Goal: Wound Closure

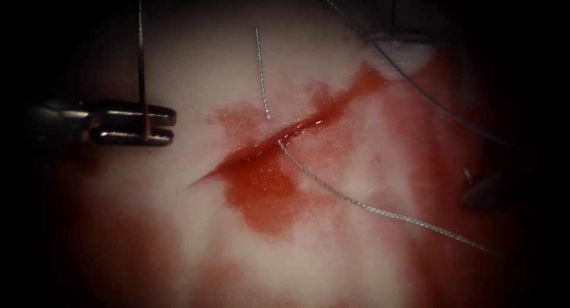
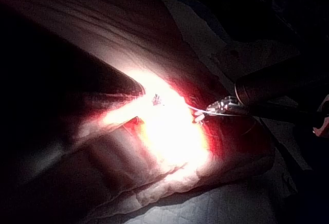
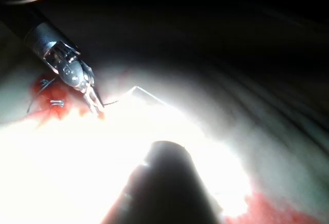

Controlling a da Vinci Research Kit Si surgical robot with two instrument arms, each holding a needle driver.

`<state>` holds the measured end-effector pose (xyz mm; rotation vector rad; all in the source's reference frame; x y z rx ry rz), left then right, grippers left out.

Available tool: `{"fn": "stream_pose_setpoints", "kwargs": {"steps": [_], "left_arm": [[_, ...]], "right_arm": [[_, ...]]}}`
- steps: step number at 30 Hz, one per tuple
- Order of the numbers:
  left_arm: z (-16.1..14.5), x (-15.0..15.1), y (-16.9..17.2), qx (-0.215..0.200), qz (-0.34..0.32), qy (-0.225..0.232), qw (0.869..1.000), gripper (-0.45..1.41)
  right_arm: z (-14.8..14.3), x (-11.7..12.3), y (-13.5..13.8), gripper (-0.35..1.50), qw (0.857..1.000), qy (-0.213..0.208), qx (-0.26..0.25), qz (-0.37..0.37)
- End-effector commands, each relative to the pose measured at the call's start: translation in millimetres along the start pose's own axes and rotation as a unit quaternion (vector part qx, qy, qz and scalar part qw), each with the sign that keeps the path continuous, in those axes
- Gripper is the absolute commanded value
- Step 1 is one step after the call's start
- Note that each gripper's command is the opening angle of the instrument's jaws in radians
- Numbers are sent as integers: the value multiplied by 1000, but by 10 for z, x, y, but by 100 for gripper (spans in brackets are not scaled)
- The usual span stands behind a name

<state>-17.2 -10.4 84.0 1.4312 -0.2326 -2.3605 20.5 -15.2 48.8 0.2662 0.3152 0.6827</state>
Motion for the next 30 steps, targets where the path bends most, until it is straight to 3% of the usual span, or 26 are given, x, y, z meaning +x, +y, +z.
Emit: {"fn": "stream_pose_setpoints", "kwargs": {"steps": [1,5,8,11,12,15,18,20,22,23,25,27,30], "left_arm": [[3,-3,-7,-17,12,-9,1000,-45],[-4,-11,6,-64,24,-26,997,-45],[-6,-17,9,-74,37,-30,996,-45],[-6,-16,9,-76,44,-28,996,-45],[-5,-14,8,-77,52,-26,995,-45],[0,-10,6,-73,57,-22,995,-45],[3,-6,3,-63,56,-13,996,-45],[4,1,-8,-46,54,-6,997,-45],[3,4,-16,-20,65,0,998,-45],[3,7,-23,4,70,7,997,-45],[5,11,-28,29,78,19,996,-45],[11,14,-31,48,93,27,994,-45],[28,16,-31,89,106,48,989,-45]], "right_arm": [[-22,27,28,126,999,24,-35,-3],[-51,44,57,125,990,49,-127,-43],[-68,60,69,136,987,49,-150,-26],[-84,73,73,133,988,57,-143,1],[-96,79,70,121,988,73,-132,27],[-111,91,56,111,984,121,-115,54],[-112,103,36,108,983,152,-77,75],[-102,124,-2,104,977,177,54,106],[-95,133,-21,101,970,183,113,114],[-84,141,-43,56,959,184,178,124],[-73,144,-62,37,947,182,213,154],[-59,147,-79,34,943,183,217,173],[-13,147,-104,14,923,169,250,238]]}}
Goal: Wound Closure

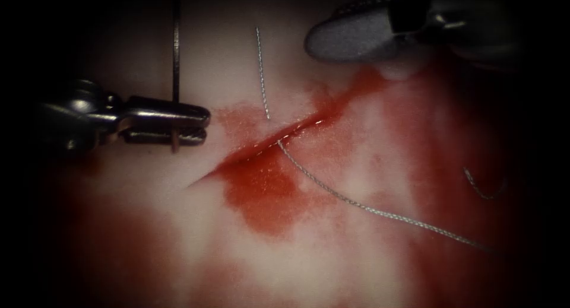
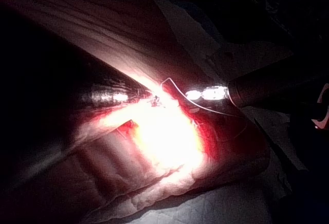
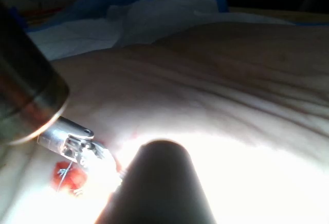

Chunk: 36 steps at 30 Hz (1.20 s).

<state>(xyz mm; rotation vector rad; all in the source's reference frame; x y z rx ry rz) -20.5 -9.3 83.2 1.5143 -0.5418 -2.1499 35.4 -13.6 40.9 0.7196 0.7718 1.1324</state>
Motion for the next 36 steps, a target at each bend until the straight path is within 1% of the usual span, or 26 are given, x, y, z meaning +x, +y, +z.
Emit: {"fn": "stream_pose_setpoints", "kwargs": {"steps": [1,2,3,4,5,6,8,9,10,11,12,13,14,15,16,18,19,20,21,24,29,36], "left_arm": [[9,-3,-8,5,25,10,1000,-45],[12,-3,-5,6,39,16,999,-45],[17,-3,0,10,63,25,998,-45],[22,-3,4,11,75,29,997,-45],[24,-3,5,9,77,31,997,-45],[27,-3,6,7,78,35,996,-45],[30,-3,6,16,84,46,995,-45],[30,-3,6,21,67,52,996,-45],[30,-2,7,23,44,56,997,-45],[31,-1,7,25,24,61,997,-45],[32,0,7,32,25,67,997,-45],[33,0,7,38,25,72,996,-45],[35,1,8,52,27,82,995,-45],[38,2,10,58,29,88,994,-45],[39,2,12,61,30,91,993,-45],[42,2,14,61,33,94,993,-45],[43,3,16,60,34,96,993,-45],[45,4,17,58,35,98,993,-45],[46,5,17,59,35,100,993,-45],[48,9,16,58,34,104,992,-45],[49,11,14,58,45,107,992,-45],[51,16,12,60,85,108,989,-45]], "right_arm": [[20,3,1,14,1000,-5,12,1],[27,-1,5,16,1000,-6,16,-2],[40,-10,17,5,1000,2,29,8],[49,-16,27,9,999,11,44,30],[53,-20,34,10,998,16,53,30],[57,-25,44,17,997,21,67,44],[62,-30,57,89,996,21,82,27],[63,-30,60,91,996,18,86,24],[63,-29,61,101,996,16,88,22],[64,-28,63,104,995,15,93,19],[64,-27,63,109,995,16,98,17],[65,-26,63,111,994,20,107,15],[65,-27,63,104,990,35,137,9],[65,-27,63,81,984,54,169,4],[65,-26,63,81,980,69,187,2],[66,-25,64,84,975,101,197,4],[67,-24,64,88,973,124,195,8],[67,-23,65,88,970,155,184,16],[67,-22,66,89,970,163,179,27],[67,-20,68,89,970,171,171,31],[66,-18,70,93,969,170,172,40],[68,-18,71,86,969,169,174,54]]}}
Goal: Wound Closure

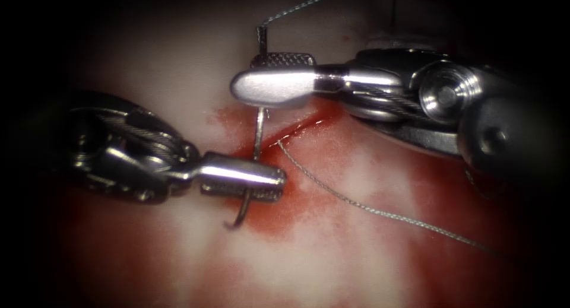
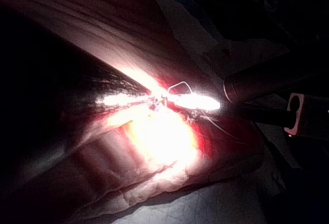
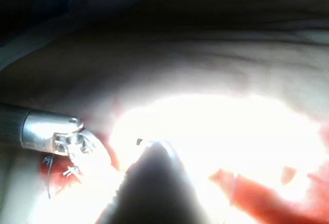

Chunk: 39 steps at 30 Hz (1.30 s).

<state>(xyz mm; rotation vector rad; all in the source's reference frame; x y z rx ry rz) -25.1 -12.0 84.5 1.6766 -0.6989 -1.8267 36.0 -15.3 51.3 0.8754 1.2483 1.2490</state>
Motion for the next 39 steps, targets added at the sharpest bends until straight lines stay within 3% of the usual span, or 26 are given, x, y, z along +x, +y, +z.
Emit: {"fn": "stream_pose_setpoints", "kwargs": {"steps": [1,5,9,17,23,24,25,27,28,30,31,33,35,36,39], "left_arm": [[5,-6,-10,3,7,-1,1000,-45],[6,-7,-10,3,22,-1,1000,-45],[6,-9,-11,6,40,-11,999,-45],[5,-11,-14,8,42,-25,999,-45],[5,-11,-14,8,42,-26,999,-45],[5,-11,-13,8,42,-26,999,-45],[6,-11,-13,8,42,-26,999,-45],[6,-11,-13,8,42,-26,999,-45],[7,-11,-14,6,42,-21,999,-8],[8,-10,-14,-1,44,-1,999,49],[8,-10,-14,-3,56,5,998,64],[9,-12,-14,0,112,16,994,84],[7,-14,-15,13,239,34,970,99],[4,-16,-15,18,270,48,961,104],[-5,-23,-19,20,292,71,954,106]], "right_arm": [[10,10,-6,86,1000,2,3,7],[10,8,-6,74,1000,3,4,15],[11,6,-7,83,1000,3,4,24],[11,2,-7,76,1000,2,2,28],[14,-6,-3,41,999,4,1,35],[14,-6,-3,-5,999,4,0,34],[14,-6,-3,-35,999,4,0,34],[13,-7,-2,-35,999,-1,4,34],[12,-6,-2,-35,999,-8,4,34],[12,-4,-2,-35,999,-14,-1,34],[12,-4,-2,-35,999,-16,-4,34],[11,-3,-2,-35,999,-18,-6,34],[9,-3,-1,-35,999,-19,-5,28],[7,-2,0,-35,1000,-20,-4,16],[0,1,4,-35,999,-26,1,-18]]}}
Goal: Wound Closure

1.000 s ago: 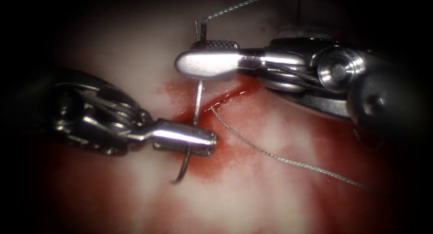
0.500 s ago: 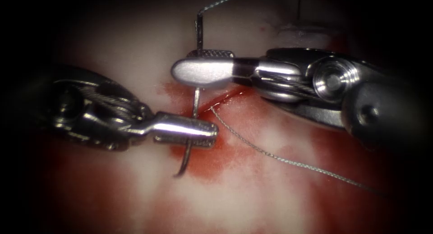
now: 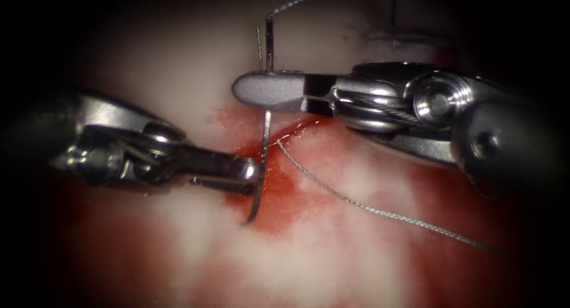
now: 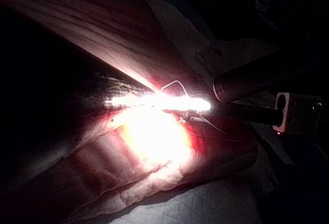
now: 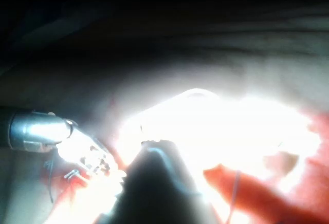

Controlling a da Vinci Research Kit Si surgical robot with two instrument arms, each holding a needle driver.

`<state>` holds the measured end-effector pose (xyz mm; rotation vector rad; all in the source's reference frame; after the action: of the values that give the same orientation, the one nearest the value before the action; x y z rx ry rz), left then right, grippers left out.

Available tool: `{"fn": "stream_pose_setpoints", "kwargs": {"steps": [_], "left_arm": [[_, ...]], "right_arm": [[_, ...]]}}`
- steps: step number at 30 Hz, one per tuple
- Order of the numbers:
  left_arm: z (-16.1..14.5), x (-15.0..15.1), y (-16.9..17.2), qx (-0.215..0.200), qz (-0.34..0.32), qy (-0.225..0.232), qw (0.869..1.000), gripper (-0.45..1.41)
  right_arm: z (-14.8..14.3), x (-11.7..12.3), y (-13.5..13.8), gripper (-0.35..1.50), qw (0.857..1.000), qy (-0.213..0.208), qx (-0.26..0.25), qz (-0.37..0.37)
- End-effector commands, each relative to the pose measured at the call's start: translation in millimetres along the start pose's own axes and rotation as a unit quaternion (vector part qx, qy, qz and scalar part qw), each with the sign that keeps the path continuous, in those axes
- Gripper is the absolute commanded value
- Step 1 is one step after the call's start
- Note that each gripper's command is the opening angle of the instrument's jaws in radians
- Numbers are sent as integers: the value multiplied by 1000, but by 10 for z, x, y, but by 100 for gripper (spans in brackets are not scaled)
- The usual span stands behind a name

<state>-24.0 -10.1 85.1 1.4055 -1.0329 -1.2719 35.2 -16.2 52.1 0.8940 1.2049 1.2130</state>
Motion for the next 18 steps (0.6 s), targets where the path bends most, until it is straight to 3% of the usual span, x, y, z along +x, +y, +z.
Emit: {"fn": "stream_pose_setpoints", "kwargs": {"steps": [1,6,7,10,11,12,14,16,18], "left_arm": [[-5,-15,-5,6,12,13,1000,106],[-22,-20,-2,-4,94,-10,996,99],[-22,-18,-1,-28,115,-27,993,83],[-17,-10,-2,-72,167,-20,983,42],[-12,-7,-1,-88,219,-13,972,24],[-10,-6,-1,-96,250,-8,963,24],[-6,-2,3,-103,299,2,949,-3],[-5,0,3,-104,305,2,947,-38],[-2,2,1,-118,304,-3,945,-45]], "right_arm": [[0,13,-1,-35,998,-2,6,-56],[-29,31,15,-35,984,-9,15,-176],[-41,38,22,-35,976,-3,26,-217],[-61,52,31,-35,955,18,49,-292],[-67,56,33,-35,945,19,50,-322],[-69,57,34,-35,939,19,51,-339],[-70,58,32,-35,935,19,51,-352],[-68,57,30,-35,935,20,50,-351],[-63,54,25,-35,936,21,47,-349]]}}
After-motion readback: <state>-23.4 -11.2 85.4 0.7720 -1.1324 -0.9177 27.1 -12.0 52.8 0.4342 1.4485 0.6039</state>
